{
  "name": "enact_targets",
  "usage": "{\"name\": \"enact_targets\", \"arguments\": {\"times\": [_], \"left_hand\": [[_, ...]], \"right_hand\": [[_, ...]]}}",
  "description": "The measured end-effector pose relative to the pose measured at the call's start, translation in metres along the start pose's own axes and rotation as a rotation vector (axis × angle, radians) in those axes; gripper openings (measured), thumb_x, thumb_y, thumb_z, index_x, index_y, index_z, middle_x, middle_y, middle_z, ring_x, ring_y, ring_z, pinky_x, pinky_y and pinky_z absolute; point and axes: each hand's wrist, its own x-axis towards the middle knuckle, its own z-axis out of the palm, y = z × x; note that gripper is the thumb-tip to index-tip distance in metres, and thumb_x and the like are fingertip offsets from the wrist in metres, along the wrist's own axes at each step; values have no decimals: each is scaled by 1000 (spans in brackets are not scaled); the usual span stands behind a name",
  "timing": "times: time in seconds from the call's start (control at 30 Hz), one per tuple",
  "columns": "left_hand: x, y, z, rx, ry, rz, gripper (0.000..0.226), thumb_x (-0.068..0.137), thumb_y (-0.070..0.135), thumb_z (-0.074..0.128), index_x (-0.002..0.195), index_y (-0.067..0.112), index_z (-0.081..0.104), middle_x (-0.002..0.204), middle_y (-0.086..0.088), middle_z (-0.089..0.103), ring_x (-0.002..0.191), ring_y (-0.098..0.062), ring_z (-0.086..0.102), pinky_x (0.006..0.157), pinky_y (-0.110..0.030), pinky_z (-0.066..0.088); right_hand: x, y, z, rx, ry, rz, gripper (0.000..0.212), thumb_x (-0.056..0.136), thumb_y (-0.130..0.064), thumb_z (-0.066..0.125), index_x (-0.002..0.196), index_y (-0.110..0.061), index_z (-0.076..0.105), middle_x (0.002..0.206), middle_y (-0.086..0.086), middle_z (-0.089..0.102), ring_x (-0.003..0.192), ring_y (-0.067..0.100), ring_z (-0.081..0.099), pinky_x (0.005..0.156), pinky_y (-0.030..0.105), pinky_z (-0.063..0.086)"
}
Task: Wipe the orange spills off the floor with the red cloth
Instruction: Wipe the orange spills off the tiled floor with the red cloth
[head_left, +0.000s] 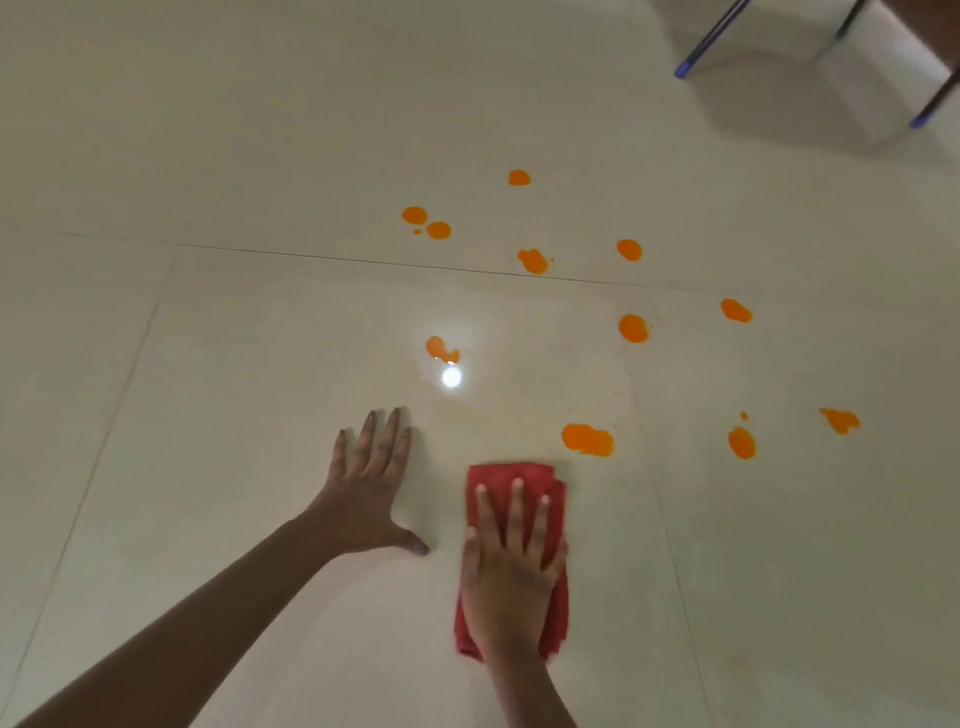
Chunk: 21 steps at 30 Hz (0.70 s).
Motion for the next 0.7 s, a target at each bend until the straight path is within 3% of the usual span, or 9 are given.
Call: {"name": "enact_targets", "arguments": {"times": [0.1,0.17,0.27,0.37,0.4,0.47,0.57,0.63,0.7], "left_hand": [[13,17,-2,-66,-58,-15,140,51,85,55,132,20,-39,134,3,-54,124,-26,-49,106,-59,-20],[15,17,-1,-45,-57,-29,136,52,84,56,126,28,-44,131,5,-56,121,-27,-52,105,-64,-17],[14,24,-4,-19,-89,-31,127,53,84,56,122,46,-44,129,7,-58,118,-30,-54,102,-71,-13],[18,37,-9,7,-113,-65,123,51,86,53,120,52,-43,128,6,-60,116,-33,-55,98,-77,-9],[19,40,-10,10,-116,-76,125,51,86,54,121,51,-43,128,5,-60,115,-33,-55,98,-77,-8],[20,43,-10,14,-108,-98,128,51,85,55,122,47,-44,130,4,-58,118,-31,-53,99,-77,-7],[17,42,-11,28,-106,-108,126,53,83,57,124,48,-41,136,5,-53,126,-27,-48,103,-73,-7],[17,48,-16,22,-112,-115,126,54,82,58,125,46,-39,136,4,-52,131,-28,-43,105,-71,-4],[15,54,-23,69,-160,-148,127,55,82,57,127,39,-39,136,0,-52,133,-33,-39,106,-71,1]], "right_hand": [[32,12,1,-72,41,-283,49,92,-43,33,141,-41,33,151,1,36,139,32,30,103,60,30],[75,36,-13,-145,43,-285,49,94,-42,31,143,-42,29,154,-2,28,142,30,21,109,58,21],[106,87,-25,-71,25,7,49,97,-41,32,145,-42,22,158,-3,16,145,27,8,112,55,10],[62,79,-19,31,120,253,49,94,-35,36,143,-36,33,154,3,29,142,33,21,106,61,21],[47,63,-16,58,87,224,50,92,-36,35,142,-34,35,151,4,33,140,34,27,103,63,25],[41,39,-12,56,11,-38,50,91,-38,33,141,-34,37,150,2,37,138,34,31,101,63,28],[109,54,-21,-36,-3,-326,49,95,-41,33,143,-41,29,155,-4,25,143,29,18,110,58,17],[148,91,-30,-12,3,-113,50,97,-40,32,145,-43,21,158,-6,14,145,27,6,112,54,8],[139,114,-27,34,119,224,49,96,-37,35,144,-39,28,157,-1,18,144,31,11,109,58,12]]}}
